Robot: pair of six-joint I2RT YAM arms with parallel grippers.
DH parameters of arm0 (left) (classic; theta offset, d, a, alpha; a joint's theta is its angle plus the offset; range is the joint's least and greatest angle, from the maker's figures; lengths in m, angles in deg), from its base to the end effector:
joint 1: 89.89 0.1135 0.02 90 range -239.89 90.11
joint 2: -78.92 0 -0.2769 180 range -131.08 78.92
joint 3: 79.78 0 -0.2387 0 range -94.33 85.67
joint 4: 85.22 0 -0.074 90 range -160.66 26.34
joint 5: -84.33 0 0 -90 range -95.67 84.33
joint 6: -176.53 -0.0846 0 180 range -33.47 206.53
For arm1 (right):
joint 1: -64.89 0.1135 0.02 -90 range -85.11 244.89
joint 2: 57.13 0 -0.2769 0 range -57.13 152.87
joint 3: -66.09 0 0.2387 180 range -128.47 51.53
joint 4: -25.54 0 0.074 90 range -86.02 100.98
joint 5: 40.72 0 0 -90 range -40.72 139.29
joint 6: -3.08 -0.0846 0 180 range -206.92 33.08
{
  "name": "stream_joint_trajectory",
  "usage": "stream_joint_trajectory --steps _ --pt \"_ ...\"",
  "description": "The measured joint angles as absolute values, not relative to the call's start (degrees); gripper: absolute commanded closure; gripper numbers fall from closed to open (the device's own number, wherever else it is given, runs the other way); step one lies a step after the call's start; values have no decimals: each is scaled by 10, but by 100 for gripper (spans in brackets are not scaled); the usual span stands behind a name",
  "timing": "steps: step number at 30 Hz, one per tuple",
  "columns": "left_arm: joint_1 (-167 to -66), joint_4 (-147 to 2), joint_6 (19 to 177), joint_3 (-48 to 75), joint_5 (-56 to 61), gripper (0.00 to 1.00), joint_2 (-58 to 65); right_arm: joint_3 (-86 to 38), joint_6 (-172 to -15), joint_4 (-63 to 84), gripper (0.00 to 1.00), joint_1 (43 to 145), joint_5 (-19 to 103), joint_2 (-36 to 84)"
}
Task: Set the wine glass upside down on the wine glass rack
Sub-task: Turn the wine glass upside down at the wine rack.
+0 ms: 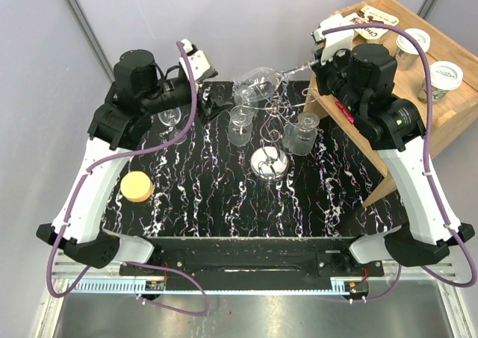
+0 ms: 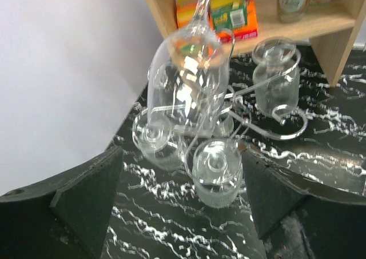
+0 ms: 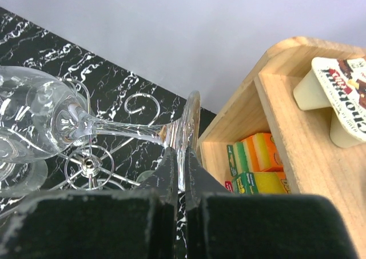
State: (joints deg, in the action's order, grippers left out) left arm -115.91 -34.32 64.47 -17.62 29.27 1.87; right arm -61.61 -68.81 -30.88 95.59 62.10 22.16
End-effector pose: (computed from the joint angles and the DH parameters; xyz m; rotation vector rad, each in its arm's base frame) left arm 0.2302 -0.1663 0.5141 1.0969 1.3639 -0.5813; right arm 0.2520 0.1278 0.5423 -0.5510 1.6158 -0.0278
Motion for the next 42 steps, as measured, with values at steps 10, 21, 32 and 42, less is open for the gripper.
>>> stream_joint_trajectory --steps 10,21,32,42 --pt "-1277 -243 612 -500 161 2 -138 -662 -687 -309 100 956 602 247" --pt "-1376 -190 530 -506 -31 1 -188 -662 -686 -318 100 956 591 248" --pt "-1403 -187 475 -506 -137 1 -213 -662 -687 -320 100 956 587 245" --pt "-1407 -175 450 -491 -164 1 -221 -662 -689 -321 100 956 586 236"
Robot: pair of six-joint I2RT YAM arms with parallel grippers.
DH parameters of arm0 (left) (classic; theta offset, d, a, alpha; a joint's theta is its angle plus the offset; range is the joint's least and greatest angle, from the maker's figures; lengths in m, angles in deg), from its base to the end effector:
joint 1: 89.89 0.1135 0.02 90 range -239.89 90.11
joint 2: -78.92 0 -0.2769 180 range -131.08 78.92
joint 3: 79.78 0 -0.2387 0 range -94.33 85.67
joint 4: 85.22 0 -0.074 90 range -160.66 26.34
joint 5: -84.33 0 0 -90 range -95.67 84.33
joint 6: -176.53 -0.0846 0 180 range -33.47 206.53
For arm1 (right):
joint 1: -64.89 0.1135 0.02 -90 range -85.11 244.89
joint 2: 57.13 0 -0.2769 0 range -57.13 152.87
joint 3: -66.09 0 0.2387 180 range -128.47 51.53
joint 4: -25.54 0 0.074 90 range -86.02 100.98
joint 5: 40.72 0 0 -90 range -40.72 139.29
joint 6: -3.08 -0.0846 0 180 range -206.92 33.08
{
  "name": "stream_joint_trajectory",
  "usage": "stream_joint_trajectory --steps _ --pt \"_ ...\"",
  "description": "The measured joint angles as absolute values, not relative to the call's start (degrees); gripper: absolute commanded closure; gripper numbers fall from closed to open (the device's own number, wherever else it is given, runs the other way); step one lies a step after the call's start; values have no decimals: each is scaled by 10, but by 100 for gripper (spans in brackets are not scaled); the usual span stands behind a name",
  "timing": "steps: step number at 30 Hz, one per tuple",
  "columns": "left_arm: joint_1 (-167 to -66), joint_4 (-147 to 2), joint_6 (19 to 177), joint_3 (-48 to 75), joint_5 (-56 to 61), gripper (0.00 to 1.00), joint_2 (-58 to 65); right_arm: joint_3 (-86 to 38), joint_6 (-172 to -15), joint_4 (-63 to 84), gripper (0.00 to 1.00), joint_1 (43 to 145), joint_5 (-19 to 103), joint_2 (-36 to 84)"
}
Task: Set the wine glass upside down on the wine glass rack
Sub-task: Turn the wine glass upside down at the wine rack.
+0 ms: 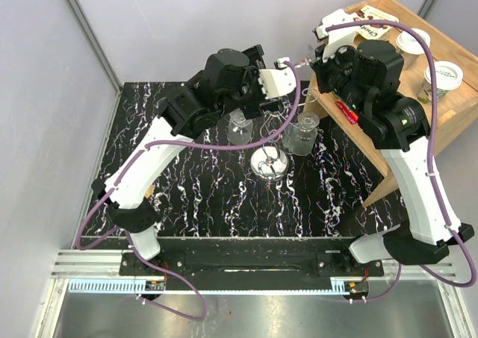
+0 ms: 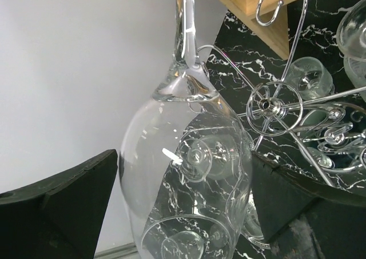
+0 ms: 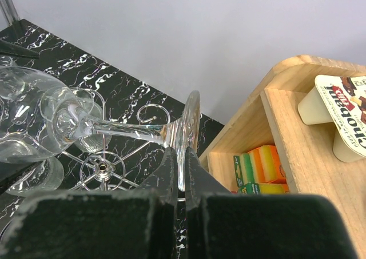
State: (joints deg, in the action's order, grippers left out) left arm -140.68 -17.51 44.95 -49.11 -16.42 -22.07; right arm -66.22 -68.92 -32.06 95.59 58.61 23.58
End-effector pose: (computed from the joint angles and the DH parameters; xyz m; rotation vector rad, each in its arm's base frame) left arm 0.2522 -0.2842 0.5115 1.2827 1.4061 0.0701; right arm 0.2479 0.1313 0.5574 -0.5767 1.5718 0.0309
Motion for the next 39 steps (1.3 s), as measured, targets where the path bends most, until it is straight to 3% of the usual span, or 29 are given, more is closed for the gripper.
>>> stream_joint_trajectory --steps 6,13,21,23,27,29,32,39 --pt "-1407 -175 443 -487 -172 4 -234 -662 -694 -321 100 956 581 234" --pt "-1409 -175 434 -487 -186 27 -249 -662 -691 -332 100 956 582 233" --pt "-1412 -174 430 -487 -195 42 -249 -662 -691 -336 100 956 582 231" --pt "-1413 -174 429 -487 -197 52 -249 -662 -692 -337 100 956 582 230" --pt "-1414 -175 427 -487 -202 72 -249 -662 -692 -339 95 955 580 230" --pt "-1415 -175 425 -487 -205 84 -249 -662 -692 -339 86 955 577 229" --pt "-1416 -175 424 -487 -212 100 -249 -662 -694 -338 81 955 568 228" --pt "-1416 -181 422 -487 -222 100 -249 -667 -709 -336 62 955 537 217"
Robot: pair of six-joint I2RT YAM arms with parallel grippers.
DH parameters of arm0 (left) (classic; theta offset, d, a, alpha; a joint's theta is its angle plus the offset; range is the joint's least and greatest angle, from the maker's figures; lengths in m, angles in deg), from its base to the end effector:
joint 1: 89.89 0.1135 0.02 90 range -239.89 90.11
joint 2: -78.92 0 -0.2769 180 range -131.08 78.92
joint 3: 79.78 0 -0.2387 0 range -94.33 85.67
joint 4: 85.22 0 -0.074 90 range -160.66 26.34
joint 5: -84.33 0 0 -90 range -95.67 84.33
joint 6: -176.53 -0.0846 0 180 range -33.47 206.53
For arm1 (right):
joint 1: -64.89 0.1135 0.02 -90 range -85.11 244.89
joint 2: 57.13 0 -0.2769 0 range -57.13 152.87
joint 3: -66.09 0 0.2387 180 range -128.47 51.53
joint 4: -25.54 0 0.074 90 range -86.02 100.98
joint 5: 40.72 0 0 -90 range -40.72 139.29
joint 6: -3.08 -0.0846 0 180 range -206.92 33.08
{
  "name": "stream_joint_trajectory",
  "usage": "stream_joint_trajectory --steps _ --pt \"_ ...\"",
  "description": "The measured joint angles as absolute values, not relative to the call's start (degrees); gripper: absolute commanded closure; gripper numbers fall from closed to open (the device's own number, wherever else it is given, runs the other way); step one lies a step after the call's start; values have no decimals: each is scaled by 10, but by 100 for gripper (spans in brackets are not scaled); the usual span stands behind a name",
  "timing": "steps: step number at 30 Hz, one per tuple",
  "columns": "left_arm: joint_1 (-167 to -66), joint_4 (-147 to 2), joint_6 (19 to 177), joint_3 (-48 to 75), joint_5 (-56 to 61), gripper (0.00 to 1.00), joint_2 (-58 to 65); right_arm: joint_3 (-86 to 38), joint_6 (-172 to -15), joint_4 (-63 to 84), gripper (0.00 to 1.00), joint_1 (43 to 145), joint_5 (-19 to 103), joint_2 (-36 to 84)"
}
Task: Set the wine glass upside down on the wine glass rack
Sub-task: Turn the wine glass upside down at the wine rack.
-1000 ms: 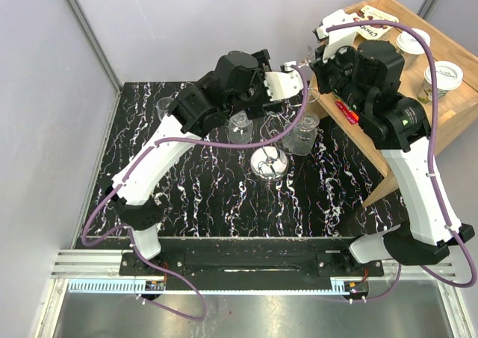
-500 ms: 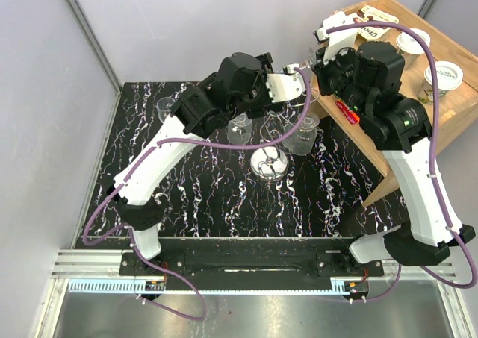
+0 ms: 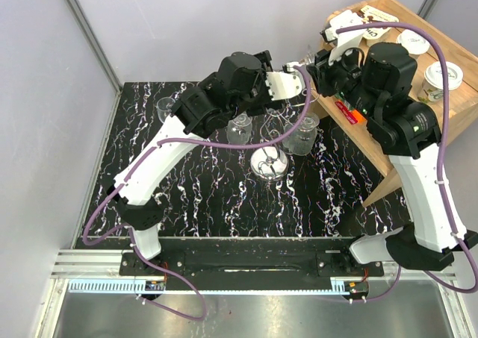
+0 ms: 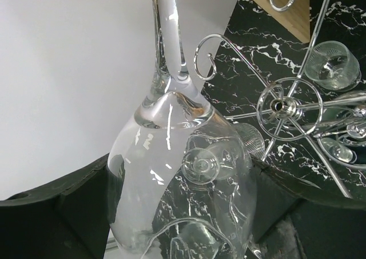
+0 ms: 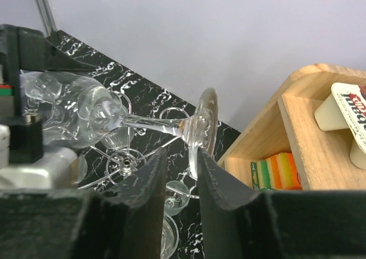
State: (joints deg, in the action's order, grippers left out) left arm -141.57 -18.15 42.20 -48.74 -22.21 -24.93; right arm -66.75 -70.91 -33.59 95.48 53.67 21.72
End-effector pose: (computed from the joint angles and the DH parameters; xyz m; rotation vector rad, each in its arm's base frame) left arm 0.2660 -0.2978 0.4935 1.3099 1.4344 0.1968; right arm 0.2310 0.1290 0.5641 -0.6035 1.5484 0.1295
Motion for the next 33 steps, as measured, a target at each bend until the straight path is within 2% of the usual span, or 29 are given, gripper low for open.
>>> stream_joint_trajectory --steps 4,10,23,33 --pt "-1416 -198 427 -487 -225 100 -249 -674 -715 -334 52 955 526 212" --pt "-1416 -230 445 -478 -228 100 -245 -681 -718 -334 44 955 520 206" --pt "-1385 -283 529 -362 -180 100 -148 -720 -701 -319 40 955 595 201" --pt "-1284 -342 662 -235 8 100 15 -696 -693 -293 40 955 619 203"
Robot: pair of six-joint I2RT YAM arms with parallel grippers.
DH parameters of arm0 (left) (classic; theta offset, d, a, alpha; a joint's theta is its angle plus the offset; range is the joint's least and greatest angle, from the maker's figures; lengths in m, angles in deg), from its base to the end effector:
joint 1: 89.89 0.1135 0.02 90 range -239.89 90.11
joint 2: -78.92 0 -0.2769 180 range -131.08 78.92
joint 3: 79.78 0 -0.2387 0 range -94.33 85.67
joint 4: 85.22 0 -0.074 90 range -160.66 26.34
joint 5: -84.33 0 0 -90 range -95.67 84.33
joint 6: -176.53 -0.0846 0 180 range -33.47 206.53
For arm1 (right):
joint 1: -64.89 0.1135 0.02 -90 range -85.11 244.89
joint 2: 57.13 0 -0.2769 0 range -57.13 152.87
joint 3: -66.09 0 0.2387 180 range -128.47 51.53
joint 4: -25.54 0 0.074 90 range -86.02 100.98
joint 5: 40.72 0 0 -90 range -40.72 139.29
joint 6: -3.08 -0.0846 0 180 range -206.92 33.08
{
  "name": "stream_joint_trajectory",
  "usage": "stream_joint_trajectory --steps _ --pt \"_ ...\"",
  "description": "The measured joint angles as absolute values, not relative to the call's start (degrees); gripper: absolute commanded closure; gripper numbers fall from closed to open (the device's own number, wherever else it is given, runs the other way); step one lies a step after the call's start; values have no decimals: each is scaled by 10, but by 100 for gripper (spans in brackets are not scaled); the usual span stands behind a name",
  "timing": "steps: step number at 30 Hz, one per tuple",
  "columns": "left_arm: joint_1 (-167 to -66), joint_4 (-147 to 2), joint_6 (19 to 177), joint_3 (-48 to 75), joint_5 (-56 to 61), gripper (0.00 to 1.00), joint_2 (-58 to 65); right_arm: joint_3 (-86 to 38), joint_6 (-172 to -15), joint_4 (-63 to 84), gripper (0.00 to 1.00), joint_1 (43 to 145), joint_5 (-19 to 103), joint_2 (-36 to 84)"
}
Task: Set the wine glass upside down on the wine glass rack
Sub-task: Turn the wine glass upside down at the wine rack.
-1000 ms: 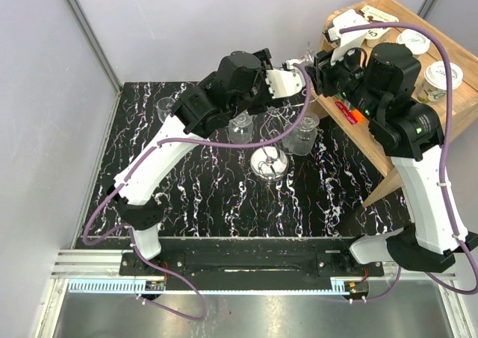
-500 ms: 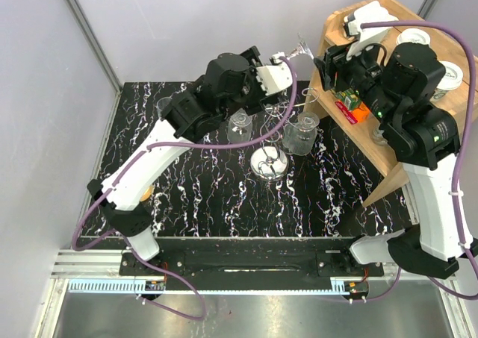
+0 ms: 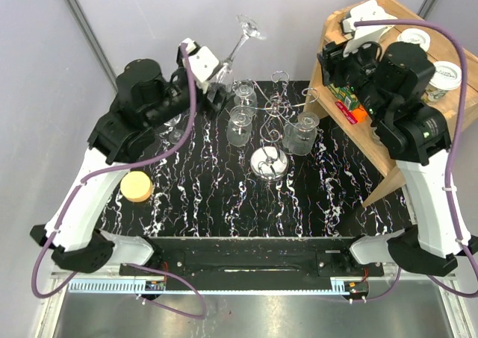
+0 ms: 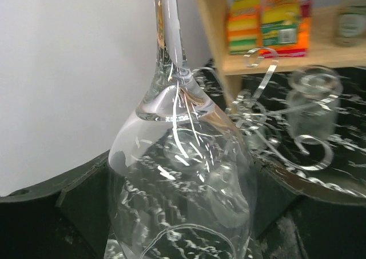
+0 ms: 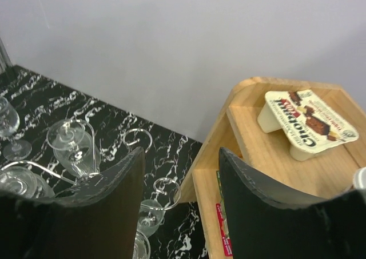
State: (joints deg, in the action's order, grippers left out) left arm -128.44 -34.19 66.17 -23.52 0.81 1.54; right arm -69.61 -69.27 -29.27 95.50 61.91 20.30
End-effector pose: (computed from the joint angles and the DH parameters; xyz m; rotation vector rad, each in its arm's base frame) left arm 0.2144 -0.1831 0.5436 0.8918 1.4030 -0.3347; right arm 0.2173 0.1071 0.5962 -0.4527 1.4425 0.0149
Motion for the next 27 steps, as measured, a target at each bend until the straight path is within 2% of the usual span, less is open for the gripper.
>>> stream_joint_trajectory --steps 7,15,27 --pt "-1275 -378 715 -83 208 100 105 -647 -688 -291 40 955 619 226" --pt "-1275 -411 736 79 363 100 129 -645 -683 -291 40 936 621 247" --pt "-1282 -514 742 200 461 100 138 -642 -683 -291 39 902 618 253"
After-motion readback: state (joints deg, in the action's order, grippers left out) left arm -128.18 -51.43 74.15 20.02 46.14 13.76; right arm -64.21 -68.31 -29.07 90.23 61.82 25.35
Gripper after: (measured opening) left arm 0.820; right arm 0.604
